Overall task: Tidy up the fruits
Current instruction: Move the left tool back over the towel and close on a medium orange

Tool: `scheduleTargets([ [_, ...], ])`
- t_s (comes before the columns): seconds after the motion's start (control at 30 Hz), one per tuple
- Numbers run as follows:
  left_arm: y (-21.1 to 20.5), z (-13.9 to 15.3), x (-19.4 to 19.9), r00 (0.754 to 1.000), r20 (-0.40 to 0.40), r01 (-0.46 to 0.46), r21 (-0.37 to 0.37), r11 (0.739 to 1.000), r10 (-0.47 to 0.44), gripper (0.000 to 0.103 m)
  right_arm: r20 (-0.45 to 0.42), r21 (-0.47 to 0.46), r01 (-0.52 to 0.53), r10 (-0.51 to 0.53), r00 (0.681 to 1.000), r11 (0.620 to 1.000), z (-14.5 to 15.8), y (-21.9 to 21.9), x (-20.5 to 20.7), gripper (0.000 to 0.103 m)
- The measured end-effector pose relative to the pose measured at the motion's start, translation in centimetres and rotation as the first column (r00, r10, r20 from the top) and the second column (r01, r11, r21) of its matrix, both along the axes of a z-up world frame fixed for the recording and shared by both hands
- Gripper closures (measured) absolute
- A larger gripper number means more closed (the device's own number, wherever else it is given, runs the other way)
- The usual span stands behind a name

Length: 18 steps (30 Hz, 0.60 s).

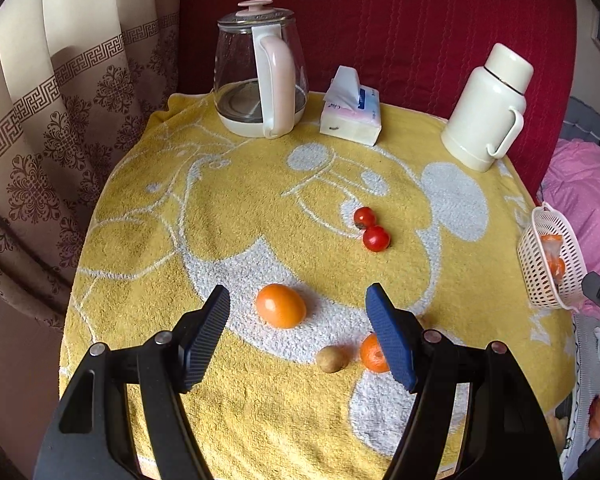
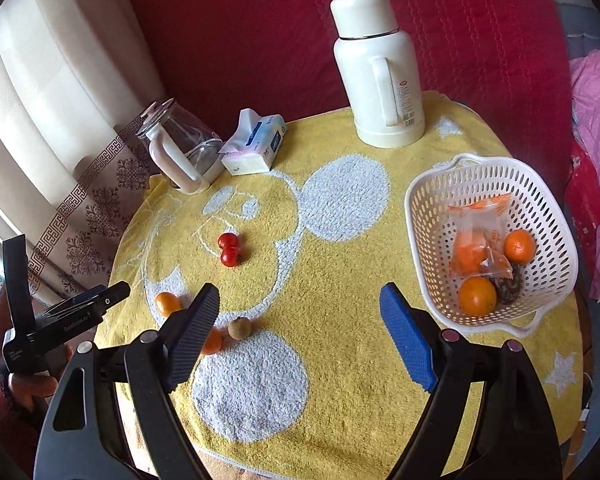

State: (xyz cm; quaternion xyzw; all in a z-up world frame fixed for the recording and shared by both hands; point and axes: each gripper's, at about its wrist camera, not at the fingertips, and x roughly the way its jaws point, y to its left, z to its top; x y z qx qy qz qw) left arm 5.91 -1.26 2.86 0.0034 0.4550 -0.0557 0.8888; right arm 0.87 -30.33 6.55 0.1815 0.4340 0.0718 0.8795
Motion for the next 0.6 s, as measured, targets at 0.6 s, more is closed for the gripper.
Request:
scheduleTargets([
  [0.6, 0.9, -6.4, 4.0, 0.991, -0.113, 0.072, 0.016, 0.997, -0.070, 0.033, -0.093, -0.044, -0.035, 0.031, 0.995, 0.998, -2.1, 3.6, -0.2, 0.020],
])
